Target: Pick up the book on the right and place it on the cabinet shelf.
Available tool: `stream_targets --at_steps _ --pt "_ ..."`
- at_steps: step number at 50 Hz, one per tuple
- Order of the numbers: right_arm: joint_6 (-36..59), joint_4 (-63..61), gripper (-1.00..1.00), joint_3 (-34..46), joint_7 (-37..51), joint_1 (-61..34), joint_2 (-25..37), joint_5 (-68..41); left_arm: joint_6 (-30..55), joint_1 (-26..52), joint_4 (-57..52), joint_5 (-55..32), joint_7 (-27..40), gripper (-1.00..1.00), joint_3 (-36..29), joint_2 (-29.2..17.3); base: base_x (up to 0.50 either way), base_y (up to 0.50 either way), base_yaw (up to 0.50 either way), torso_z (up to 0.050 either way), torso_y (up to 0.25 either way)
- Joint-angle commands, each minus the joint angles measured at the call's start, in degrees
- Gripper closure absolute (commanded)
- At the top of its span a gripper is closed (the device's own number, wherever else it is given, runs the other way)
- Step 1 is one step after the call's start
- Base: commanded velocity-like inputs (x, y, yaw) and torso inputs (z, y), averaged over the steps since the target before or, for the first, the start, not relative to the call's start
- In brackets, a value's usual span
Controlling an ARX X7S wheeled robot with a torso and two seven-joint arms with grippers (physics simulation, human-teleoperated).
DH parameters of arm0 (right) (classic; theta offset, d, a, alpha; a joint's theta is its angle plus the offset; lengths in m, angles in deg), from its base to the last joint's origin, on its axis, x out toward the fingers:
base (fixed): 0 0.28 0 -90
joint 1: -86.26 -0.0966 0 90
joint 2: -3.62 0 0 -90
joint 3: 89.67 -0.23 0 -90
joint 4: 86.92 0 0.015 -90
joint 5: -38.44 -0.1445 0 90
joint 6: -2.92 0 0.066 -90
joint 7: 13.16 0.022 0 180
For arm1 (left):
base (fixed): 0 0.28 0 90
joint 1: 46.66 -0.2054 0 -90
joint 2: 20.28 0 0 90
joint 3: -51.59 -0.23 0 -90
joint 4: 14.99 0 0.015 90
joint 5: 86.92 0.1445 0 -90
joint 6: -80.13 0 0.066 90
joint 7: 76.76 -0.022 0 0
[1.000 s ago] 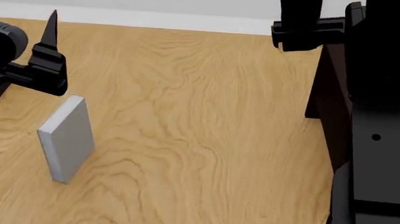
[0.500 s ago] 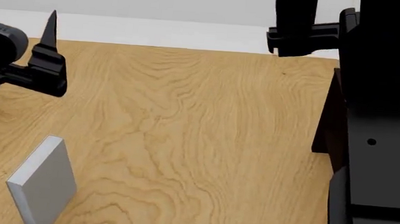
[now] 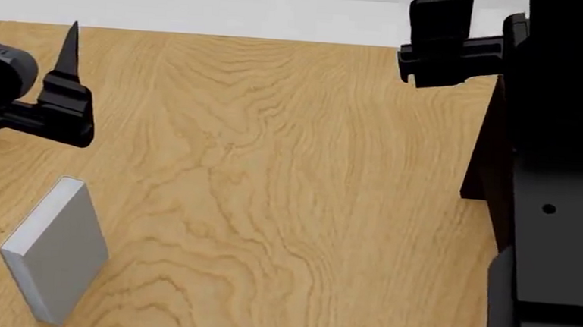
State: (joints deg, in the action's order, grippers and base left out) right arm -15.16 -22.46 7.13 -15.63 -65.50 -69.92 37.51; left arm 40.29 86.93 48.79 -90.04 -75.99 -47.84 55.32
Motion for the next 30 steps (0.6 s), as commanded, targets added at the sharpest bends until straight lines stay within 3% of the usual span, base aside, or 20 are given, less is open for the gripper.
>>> stream_targets --at_steps 1,16,18,21,23,30 --pt "3.2 -2.12 -1.0 0.21 -0.67 -0.77 1.05 -0.39 -0.57 -0.44 -0.08 -0.63 0.18 -1.0 0.92 -0.09 0.0 0.0 0.0 0.0 0.0" --pt "18.06 -14.14 -1.0 -1.86 -2.56 -1.16 8.4 -4.51 -4.74 -1.93 3.53 -0.5 0.35 -1.0 0.33 -0.56 0.0 0.0 0.0 0.0 0.0" --pt "18.07 -14.21 -1.0 -3.56 3.74 -1.0 11.02 -13.64 -5.34 -1.97 4.34 -0.32 0.56 -1.0 0.22 -0.56 0.0 0.0 0.0 0.0 0.0" --pt "18.05 -12.3 -1.0 -7.05 25.76 -2.78 17.99 -39.42 -6.93 -2.09 6.51 -0.18 0.65 -1.0 -0.08 -0.46 0.0 0.0 0.0 0.0 0.0" --pt "17.99 -10.98 -1.0 -7.99 34.24 -3.85 20.2 -54.47 -7.45 -2.08 7.04 -0.16 0.66 -1.0 -0.24 -0.45 0.0 0.0 0.0 0.0 0.0" --pt "17.61 -9.01 -1.0 -10.28 50.29 -4.11 26.11 -76.42 -9.5 -2.01 9.73 0.24 0.77 -1.0 -1.15 -0.51 0.0 0.0 0.0 0.0 0.0"
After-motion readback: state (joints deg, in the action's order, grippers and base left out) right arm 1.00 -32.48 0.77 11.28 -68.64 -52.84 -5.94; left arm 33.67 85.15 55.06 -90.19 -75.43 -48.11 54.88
